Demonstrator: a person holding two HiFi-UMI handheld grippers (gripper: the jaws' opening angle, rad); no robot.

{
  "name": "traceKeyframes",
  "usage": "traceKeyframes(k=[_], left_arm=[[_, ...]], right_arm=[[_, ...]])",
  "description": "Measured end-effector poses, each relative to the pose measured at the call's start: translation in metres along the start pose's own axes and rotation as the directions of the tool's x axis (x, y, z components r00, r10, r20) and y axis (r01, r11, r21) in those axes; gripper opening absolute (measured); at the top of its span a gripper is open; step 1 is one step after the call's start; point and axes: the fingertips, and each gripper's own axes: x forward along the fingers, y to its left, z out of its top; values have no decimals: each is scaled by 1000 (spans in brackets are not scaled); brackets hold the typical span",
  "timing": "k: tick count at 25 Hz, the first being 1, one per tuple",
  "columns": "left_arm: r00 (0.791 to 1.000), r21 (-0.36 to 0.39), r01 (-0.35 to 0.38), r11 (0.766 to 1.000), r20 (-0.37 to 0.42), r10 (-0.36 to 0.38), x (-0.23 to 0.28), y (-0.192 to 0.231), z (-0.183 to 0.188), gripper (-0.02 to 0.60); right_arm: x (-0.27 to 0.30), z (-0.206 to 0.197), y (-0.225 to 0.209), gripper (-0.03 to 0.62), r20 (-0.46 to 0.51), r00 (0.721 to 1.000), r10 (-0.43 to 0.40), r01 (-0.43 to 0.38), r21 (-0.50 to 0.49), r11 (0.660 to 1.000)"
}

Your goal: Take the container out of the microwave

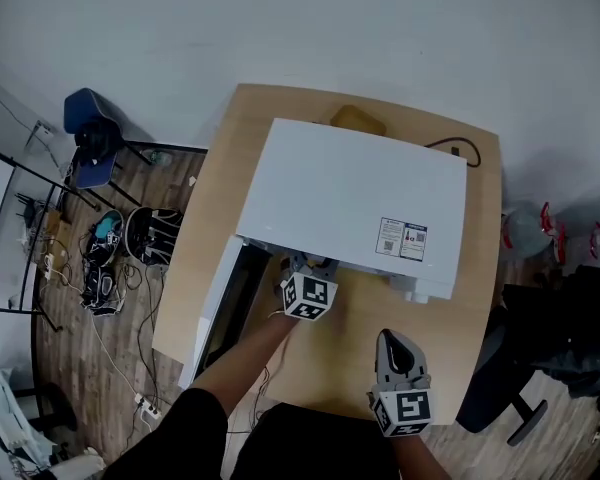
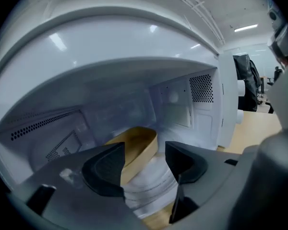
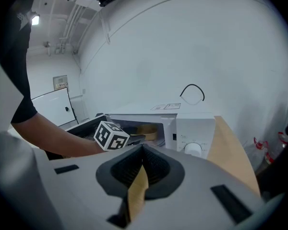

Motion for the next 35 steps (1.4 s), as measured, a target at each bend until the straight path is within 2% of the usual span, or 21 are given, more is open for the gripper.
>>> traceKeyframes(k=[6,12,16,20,21,23,24,30,35], left_arm=[[999,36,14,999,-29,-13,17,6,-5,242],[996,93,59,994,-72,-53,32,-2,-10,242],[996,193,39,980,-90,-22,37,0,-13,242],[994,217,19,976,-111,5,40,7,-15,241],[992,227,13,974,-122,15,40,9,-16,230],[989,239,4,971,-143,31,39,11,-18,146],[988,238,2,971,-150,35,39,12,-20,130],[985,244,-1,970,-167,43,33,12,-23,103],[990,212,-26,977,-129,55,19,15,-17,37]], right_arm=[[11,-2,-6,57,-10,1000,1,-1,0,1000],[16,3,-4,57,-5,1000,21,-21,-5,1000],[13,0,-7,57,-6,1000,6,-6,-7,1000],[8,1,-13,57,12,1000,-14,15,-7,1000],[8,1,-15,57,13,1000,-18,18,-3,1000],[7,1,-18,57,14,1000,-25,25,4,1000],[6,1,-19,57,15,999,-29,29,6,1000],[1,2,-20,57,20,999,-47,47,9,999],[-4,1,-14,57,23,999,-49,49,-9,999]])
